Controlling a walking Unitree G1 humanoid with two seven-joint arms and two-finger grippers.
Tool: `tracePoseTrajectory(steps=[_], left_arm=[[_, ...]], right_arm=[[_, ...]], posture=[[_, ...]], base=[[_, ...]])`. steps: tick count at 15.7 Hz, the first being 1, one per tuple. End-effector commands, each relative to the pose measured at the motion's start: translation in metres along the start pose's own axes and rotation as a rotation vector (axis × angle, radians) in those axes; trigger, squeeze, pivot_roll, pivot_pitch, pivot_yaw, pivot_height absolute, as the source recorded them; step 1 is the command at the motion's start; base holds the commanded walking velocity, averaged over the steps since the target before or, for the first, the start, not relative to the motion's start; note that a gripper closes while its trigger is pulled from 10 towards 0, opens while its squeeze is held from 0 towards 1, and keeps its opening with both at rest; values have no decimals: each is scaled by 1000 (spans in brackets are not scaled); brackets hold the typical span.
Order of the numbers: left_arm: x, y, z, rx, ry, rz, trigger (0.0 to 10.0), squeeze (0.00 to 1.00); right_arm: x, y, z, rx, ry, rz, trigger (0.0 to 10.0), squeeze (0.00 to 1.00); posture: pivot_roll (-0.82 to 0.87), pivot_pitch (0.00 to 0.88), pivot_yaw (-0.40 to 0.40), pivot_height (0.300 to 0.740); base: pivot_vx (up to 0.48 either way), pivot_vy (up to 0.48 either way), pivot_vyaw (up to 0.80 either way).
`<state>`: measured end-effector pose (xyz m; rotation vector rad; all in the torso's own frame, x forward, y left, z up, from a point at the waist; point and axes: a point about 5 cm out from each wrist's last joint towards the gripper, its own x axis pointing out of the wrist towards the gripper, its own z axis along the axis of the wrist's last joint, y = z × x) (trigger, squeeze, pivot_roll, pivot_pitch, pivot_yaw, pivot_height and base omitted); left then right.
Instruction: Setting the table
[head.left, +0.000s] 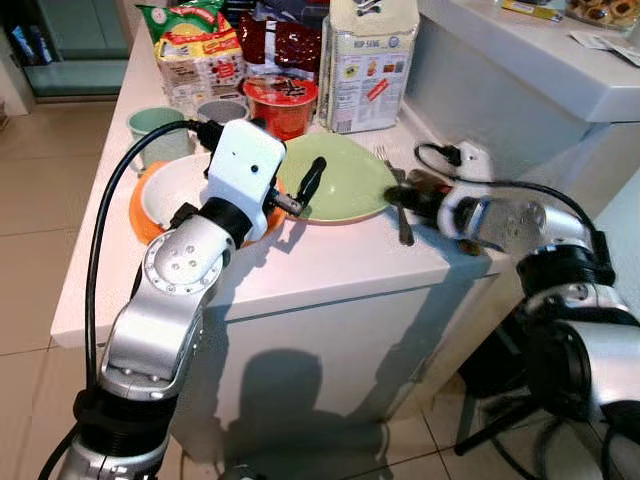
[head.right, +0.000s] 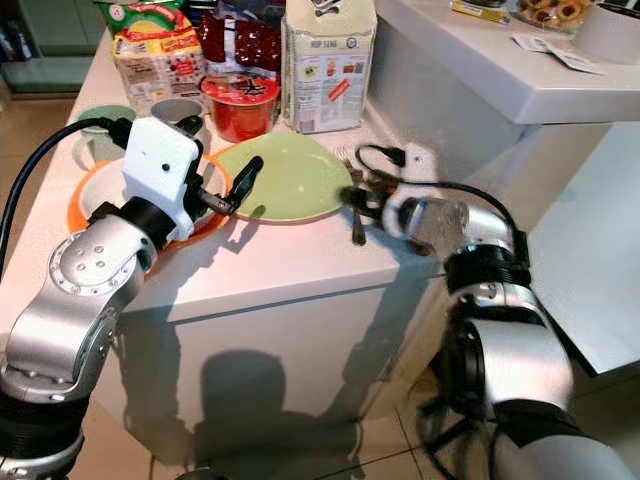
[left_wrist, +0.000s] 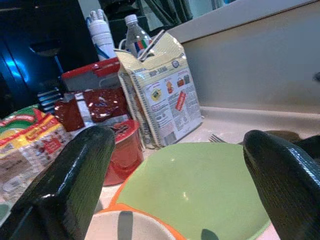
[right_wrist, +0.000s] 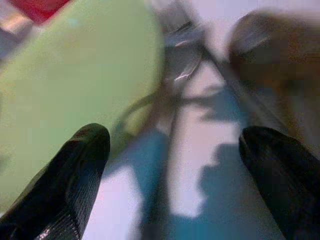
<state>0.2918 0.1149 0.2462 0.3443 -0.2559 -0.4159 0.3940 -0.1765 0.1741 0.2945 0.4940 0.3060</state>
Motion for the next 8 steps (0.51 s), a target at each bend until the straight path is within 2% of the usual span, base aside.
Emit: tracePoseTrajectory(steps=[1, 4, 6, 8], left_arm=[[3, -3, 3, 17, -11, -18, 10000, 0], [4, -3, 3, 17, -13, -19, 10000, 0], [4, -3, 3, 20, -14, -17, 10000, 0], [4, -2, 4, 22, -15, -15, 10000, 0]], right_arm=[[-7, 0, 18, -112, -76, 3, 10000, 0], [-8, 10, 27, -275, -104, 40, 10000, 0], [-7, 25, 31, -366, -129, 98, 10000, 0], [-3, 35, 22, -437, -91, 140, 10000, 0]], posture=[[33, 0, -47, 740], [33, 0, -47, 740], [35, 0, -47, 740], [38, 0, -51, 740]], base=[[0, 0, 0], [0, 0, 0], [0, 0, 0], [0, 0, 0]])
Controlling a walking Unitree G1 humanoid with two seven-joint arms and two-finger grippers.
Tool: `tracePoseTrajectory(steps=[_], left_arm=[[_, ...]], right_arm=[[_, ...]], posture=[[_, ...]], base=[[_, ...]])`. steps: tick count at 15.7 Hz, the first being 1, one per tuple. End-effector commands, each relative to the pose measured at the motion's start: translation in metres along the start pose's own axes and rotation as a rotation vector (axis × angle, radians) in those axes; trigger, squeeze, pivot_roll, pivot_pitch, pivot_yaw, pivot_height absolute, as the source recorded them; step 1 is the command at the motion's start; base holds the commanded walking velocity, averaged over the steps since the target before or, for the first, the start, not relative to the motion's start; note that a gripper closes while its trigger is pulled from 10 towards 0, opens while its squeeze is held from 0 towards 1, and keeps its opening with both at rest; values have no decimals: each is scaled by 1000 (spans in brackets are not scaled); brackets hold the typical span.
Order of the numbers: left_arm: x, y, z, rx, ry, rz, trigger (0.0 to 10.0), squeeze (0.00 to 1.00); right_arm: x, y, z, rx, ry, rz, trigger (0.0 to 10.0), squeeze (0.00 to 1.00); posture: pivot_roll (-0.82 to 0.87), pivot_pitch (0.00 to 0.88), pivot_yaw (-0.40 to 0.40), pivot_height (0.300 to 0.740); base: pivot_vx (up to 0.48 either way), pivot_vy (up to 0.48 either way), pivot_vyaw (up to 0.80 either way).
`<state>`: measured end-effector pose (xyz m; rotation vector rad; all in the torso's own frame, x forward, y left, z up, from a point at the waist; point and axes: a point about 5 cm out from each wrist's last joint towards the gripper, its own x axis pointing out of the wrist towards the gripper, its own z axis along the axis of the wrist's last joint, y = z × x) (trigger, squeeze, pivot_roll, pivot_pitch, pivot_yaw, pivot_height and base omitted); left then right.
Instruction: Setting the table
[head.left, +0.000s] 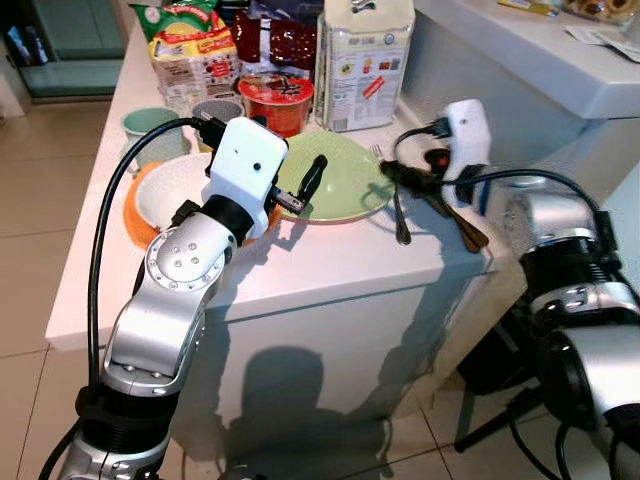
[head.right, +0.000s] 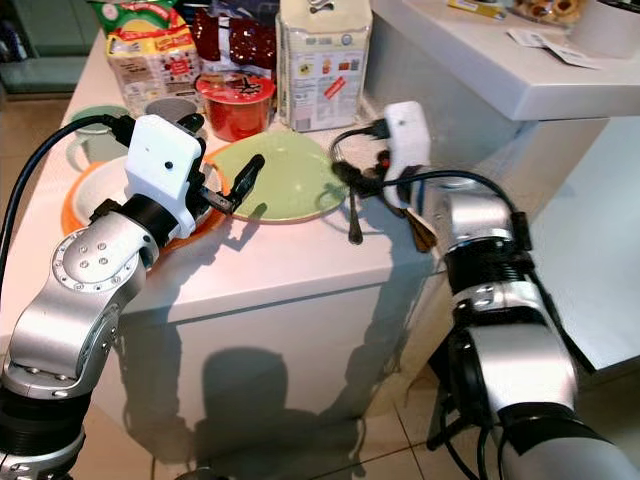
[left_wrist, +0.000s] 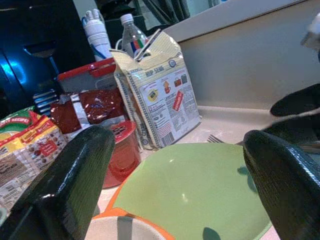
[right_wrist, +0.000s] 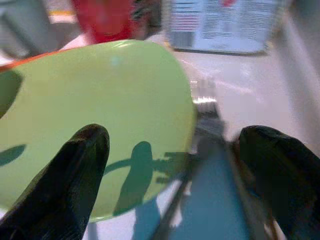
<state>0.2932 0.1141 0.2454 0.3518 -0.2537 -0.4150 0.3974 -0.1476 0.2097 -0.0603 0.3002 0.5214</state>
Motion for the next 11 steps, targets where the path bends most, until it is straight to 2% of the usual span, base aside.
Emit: tracePoseTrajectory(steps=[1, 2, 7, 9, 10, 11], left_arm=[[2, -2, 5, 16, -19, -13, 10000, 0], [2, -1, 5, 16, -19, -12, 10000, 0], [2, 0, 4, 19, -16, -13, 10000, 0], [2, 0, 4, 20, -17, -12, 10000, 0], [2, 0, 4, 20, -17, -11, 10000, 0], [2, 0, 4, 22, -17, -11, 10000, 0]], right_arm=[[0, 1, -9, -53, 43, -5, 10000, 0], [3, 4, -21, -165, 117, -37, 10000, 0], [2, 3, -41, -295, 220, -82, 10000, 0], [1, 0, -42, -303, 218, -109, 10000, 0], [1, -2, -36, -280, 178, -126, 10000, 0], [0, -3, -20, -232, 88, -136, 10000, 0]], posture=[[38, 0, -52, 740], [38, 0, -52, 740], [38, 0, -48, 740], [40, 0, -48, 740], [40, 0, -46, 740], [40, 0, -46, 740]], base=[[0, 0, 0], [0, 0, 0], [0, 0, 0], [0, 0, 0], [0, 0, 0], [0, 0, 0]])
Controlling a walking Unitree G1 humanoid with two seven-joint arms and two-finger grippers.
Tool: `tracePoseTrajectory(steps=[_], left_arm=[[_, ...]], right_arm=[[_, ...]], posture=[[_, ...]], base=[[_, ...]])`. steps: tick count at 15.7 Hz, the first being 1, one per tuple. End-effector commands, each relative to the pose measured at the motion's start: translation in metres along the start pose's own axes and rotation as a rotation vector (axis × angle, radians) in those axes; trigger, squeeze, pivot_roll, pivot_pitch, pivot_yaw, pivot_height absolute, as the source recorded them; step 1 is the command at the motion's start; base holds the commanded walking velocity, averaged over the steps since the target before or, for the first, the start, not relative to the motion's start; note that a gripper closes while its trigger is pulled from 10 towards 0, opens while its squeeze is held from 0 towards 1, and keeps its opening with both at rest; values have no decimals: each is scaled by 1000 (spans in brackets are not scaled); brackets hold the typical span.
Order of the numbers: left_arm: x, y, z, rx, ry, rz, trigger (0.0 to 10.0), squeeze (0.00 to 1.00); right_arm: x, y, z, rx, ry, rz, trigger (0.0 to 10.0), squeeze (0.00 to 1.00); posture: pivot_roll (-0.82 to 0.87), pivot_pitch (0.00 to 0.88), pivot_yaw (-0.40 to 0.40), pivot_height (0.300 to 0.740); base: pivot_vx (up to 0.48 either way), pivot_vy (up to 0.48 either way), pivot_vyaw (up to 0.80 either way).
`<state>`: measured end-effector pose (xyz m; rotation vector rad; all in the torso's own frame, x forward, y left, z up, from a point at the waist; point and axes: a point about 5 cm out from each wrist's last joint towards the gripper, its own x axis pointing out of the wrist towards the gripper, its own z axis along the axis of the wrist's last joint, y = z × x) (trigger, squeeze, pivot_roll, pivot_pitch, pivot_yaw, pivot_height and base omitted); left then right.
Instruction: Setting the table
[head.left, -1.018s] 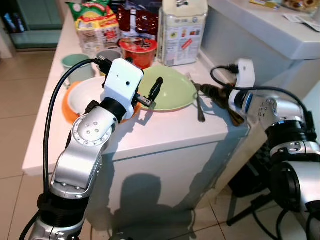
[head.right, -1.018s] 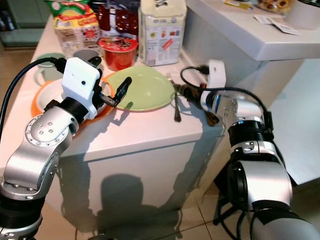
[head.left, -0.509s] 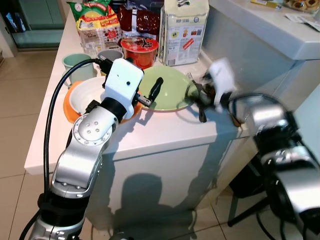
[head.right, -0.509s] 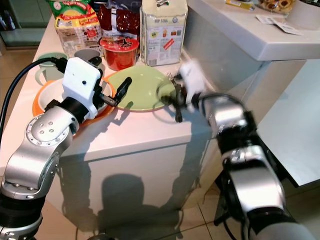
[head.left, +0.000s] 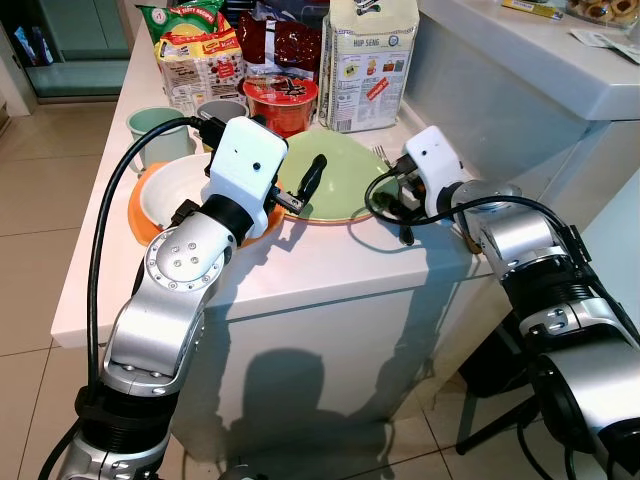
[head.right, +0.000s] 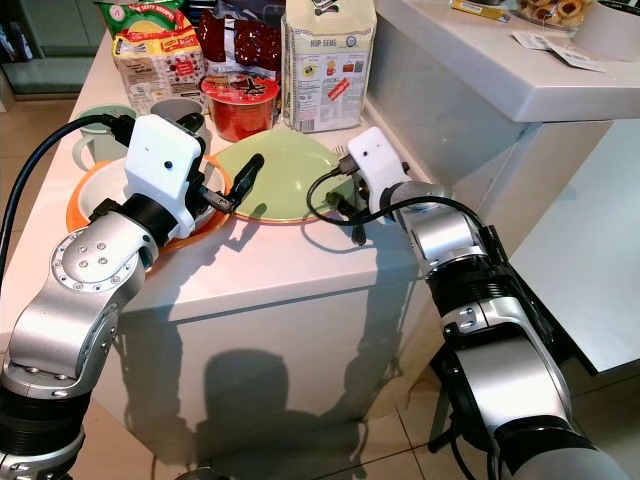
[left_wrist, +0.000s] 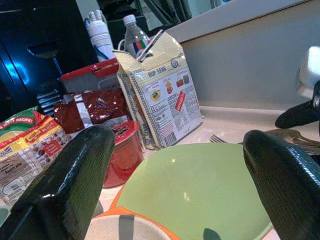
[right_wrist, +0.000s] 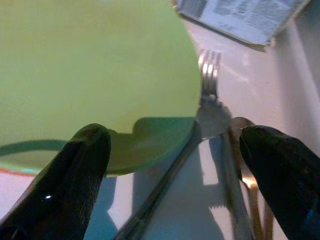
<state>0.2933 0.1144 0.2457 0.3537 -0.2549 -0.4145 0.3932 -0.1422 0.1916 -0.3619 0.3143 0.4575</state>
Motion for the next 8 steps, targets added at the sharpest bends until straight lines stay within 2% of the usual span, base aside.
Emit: tracePoseTrajectory(steps=[1, 2, 5, 7, 8], left_arm=[[2, 0, 4, 20, -17, -12, 10000, 0], [3, -1, 5, 20, -18, -14, 10000, 0], [2, -1, 4, 30, -13, -28, 10000, 0], [-1, -1, 2, 59, -3, -59, 10000, 0], [-2, -2, 1, 64, -2, -73, 10000, 0]], right_arm=[[-4, -10, 0, 64, -21, -35, 10000, 0], [-6, -13, 7, 153, -54, -30, 10000, 0], [-2, -15, 7, 454, -70, -24, 10000, 0], [5, -8, 8, 610, -85, 20, 10000, 0], [7, -6, 7, 640, -81, 30, 10000, 0]], posture=[[38, 0, -43, 740], [37, 0, -41, 740], [39, 0, -38, 740], [46, 0, -26, 740], [47, 0, -26, 740]], base=[[0, 0, 0], [0, 0, 0], [0, 0, 0], [0, 0, 0], [0, 0, 0]])
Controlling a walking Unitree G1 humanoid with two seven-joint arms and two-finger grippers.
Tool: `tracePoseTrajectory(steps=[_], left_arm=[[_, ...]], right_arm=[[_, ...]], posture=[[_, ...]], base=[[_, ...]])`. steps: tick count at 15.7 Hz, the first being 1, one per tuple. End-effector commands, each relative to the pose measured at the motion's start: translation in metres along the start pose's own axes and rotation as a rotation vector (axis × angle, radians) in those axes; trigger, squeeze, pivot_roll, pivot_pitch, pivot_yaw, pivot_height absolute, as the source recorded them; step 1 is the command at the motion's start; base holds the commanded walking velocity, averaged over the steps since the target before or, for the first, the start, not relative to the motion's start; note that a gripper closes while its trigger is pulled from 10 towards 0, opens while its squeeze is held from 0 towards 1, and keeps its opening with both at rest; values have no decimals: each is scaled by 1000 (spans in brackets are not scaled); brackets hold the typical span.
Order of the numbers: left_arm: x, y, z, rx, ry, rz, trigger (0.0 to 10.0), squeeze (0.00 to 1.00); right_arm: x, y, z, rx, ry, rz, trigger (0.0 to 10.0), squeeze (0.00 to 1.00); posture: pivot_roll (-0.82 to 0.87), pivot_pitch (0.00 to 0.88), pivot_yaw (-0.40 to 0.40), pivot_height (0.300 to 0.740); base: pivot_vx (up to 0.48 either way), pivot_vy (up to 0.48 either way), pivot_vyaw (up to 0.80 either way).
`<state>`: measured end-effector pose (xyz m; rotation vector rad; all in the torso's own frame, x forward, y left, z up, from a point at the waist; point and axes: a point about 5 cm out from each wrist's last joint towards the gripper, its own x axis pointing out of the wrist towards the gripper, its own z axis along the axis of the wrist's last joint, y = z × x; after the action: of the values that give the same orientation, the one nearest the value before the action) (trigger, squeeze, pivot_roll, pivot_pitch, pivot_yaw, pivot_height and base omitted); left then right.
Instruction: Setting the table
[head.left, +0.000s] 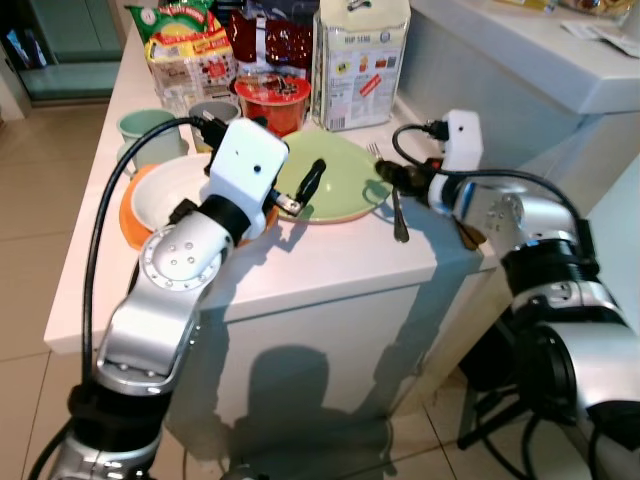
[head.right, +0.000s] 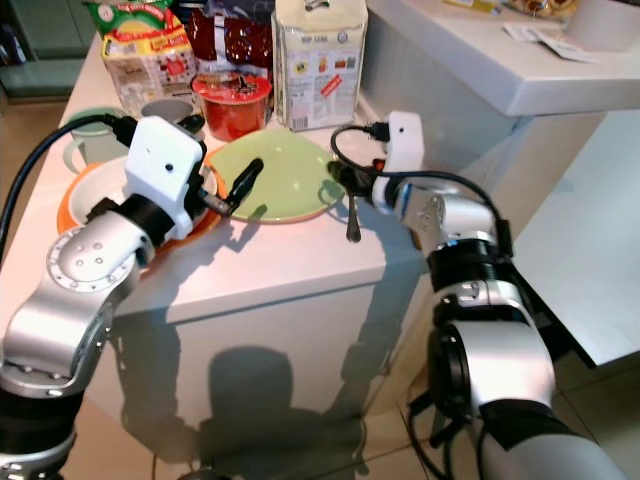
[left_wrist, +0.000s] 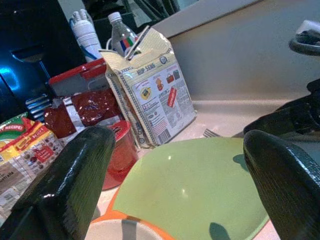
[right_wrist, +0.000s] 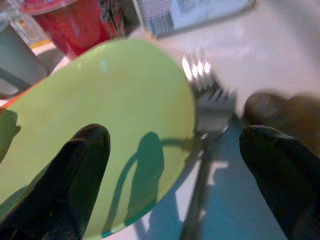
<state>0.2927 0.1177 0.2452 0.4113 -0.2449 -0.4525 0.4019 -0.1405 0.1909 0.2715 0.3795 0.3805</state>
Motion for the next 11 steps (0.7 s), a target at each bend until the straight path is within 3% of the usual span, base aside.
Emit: tracePoseTrajectory(steps=[1, 3, 8, 9, 10, 11], left_arm=[[-1, -10, 3, 17, -18, -81, 10000, 0], [-4, -18, 3, 7, -18, -132, 10000, 0], [-14, -36, 1, -30, -6, -211, 10000, 0], [-15, -39, -1, -32, 6, -226, 10000, 0], [-15, -40, -2, -31, 14, -232, 10000, 0], [-16, -41, -2, -30, 16, -234, 10000, 0]], right_arm=[[4, 5, 1, 102, 7, 30, 10000, 0], [9, 13, -6, 172, 44, 57, 10000, 0], [13, 12, -15, 159, 99, 28, 10000, 0], [12, 10, -17, 164, 122, 18, 5294, 0], [12, 8, -19, 168, 135, 10, 5294, 0], [11, 7, -20, 176, 138, 7, 863, 0]], posture=[[54, 0, -26, 740], [60, 0, -41, 740], [66, 0, -70, 740], [62, 0, -73, 740], [62, 0, -73, 740], [61, 0, -75, 740]], base=[[0, 0, 0], [0, 0, 0], [0, 0, 0], [0, 0, 0], [0, 0, 0], [0, 0, 0]])
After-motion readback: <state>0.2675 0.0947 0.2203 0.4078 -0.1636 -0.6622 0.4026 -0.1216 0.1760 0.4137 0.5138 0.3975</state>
